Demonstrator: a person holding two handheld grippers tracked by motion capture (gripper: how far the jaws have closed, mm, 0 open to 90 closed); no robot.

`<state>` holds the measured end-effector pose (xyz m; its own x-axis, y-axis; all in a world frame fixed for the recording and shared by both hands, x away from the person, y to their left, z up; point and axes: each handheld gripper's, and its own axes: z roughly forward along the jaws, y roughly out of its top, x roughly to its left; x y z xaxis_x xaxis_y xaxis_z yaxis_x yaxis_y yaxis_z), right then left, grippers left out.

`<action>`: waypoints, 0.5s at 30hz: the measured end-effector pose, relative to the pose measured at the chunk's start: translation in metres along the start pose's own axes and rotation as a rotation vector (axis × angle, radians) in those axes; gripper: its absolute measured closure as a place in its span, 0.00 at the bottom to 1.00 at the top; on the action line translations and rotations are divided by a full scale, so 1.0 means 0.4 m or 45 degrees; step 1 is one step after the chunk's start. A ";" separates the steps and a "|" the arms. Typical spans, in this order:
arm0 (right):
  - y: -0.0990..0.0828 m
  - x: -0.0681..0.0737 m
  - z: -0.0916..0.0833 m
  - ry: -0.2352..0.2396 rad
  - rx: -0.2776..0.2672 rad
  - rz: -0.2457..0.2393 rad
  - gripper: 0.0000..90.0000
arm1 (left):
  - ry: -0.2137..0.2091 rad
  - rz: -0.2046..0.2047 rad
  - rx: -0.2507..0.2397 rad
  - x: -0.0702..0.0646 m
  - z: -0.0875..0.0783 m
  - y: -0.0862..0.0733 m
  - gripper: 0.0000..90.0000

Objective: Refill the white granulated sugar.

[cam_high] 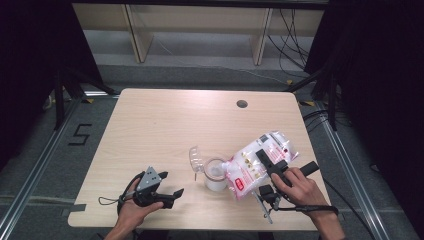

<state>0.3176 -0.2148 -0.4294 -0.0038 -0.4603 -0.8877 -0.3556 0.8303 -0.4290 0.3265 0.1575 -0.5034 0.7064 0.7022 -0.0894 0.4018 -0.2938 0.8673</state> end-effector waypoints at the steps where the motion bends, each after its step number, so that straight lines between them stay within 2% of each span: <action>1: 0.000 0.000 0.000 -0.002 0.000 0.002 0.84 | 0.001 -0.003 -0.001 0.000 0.000 0.000 0.18; 6: 0.000 0.002 -0.001 0.002 0.002 0.007 0.84 | -0.001 0.003 -0.003 0.001 -0.001 0.000 0.18; 9: 0.001 0.003 -0.001 -0.003 0.001 0.011 0.84 | -0.004 -0.011 -0.005 -0.001 0.000 0.000 0.18; 15: 0.003 0.003 0.001 0.005 -0.006 0.003 0.84 | 0.000 0.003 -0.004 0.001 -0.001 0.001 0.18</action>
<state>0.3175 -0.2142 -0.4308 -0.0080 -0.4597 -0.8881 -0.3602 0.8298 -0.4263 0.3265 0.1580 -0.5029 0.7072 0.7017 -0.0870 0.3981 -0.2933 0.8692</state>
